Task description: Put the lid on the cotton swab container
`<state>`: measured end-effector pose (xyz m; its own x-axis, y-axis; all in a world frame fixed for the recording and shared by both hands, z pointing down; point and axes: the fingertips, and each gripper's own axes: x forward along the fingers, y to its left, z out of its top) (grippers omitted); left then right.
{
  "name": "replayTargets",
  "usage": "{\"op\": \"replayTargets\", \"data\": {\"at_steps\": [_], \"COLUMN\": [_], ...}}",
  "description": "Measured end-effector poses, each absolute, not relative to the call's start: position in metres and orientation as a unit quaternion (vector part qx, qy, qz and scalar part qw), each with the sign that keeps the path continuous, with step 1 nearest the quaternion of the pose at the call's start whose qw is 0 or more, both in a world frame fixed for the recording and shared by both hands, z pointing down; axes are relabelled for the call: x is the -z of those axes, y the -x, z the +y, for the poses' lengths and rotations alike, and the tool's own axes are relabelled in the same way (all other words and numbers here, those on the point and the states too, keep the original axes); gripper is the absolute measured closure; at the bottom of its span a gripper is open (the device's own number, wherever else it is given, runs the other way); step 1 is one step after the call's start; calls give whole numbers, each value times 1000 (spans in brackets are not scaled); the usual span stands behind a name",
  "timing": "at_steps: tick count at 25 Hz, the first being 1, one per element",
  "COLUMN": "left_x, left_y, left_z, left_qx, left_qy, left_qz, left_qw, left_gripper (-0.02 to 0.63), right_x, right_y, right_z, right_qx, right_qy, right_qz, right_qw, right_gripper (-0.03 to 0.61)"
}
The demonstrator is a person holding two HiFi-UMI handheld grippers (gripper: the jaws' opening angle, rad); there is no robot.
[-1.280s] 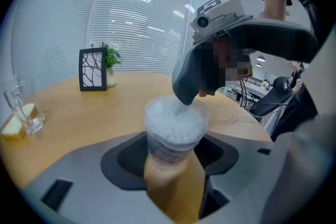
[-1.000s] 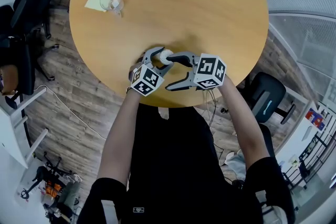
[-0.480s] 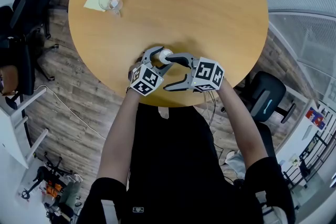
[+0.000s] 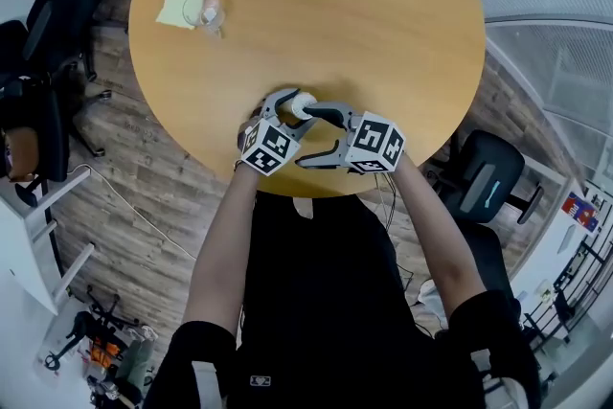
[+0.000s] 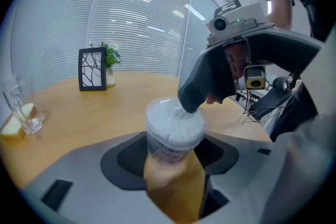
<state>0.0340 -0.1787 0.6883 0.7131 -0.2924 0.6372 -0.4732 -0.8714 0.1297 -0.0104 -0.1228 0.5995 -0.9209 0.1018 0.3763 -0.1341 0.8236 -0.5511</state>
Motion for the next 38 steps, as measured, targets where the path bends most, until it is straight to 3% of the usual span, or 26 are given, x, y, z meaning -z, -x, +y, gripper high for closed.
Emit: {"op": "replayTargets", "data": {"at_steps": [14,22,38], "left_x": [-688,-690,-683], "left_y": [-35,-37,-17], "left_z": [-178,-176,-159], "left_qx": [-319,-320,-332], "left_qy": [-916,-912,-902], "left_qz": [-201,-215,-224], "left_qw": [140,139,161], "left_gripper": [341,275,264], "right_x": [-599,-612,-620], "right_y": [-20,-27,-30], "right_z": [-116,-98,-90], "right_qx": [-304,-298,-291], "right_qy": [-91,-124,-182], "right_qz": [-929,-921,-913], "right_qw": [192,217,221], "right_gripper": [166,167,167]}}
